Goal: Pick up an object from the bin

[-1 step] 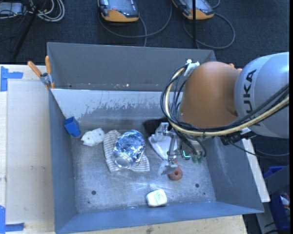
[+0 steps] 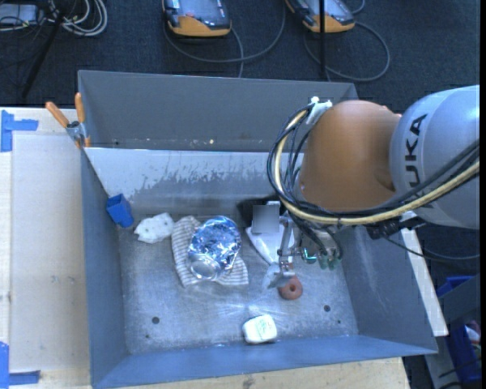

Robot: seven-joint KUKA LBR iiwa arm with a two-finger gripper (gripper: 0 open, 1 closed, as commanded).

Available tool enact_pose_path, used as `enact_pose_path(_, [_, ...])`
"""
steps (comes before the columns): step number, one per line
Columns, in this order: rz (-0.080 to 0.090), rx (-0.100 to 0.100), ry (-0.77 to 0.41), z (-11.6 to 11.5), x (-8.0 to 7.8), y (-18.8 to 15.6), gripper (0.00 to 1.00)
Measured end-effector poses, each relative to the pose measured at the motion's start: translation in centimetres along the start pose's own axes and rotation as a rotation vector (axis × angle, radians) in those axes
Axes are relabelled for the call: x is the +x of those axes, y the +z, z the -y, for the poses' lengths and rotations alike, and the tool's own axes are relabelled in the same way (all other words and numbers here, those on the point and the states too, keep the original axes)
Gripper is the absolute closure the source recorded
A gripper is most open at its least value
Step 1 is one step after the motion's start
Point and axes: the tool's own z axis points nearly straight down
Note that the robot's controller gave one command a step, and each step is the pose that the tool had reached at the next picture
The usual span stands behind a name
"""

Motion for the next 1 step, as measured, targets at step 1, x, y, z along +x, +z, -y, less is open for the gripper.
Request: enact_pose_path(1, [0.005, -0.001, 0.0, -0.03, -0.38, 0.39, 0.0])
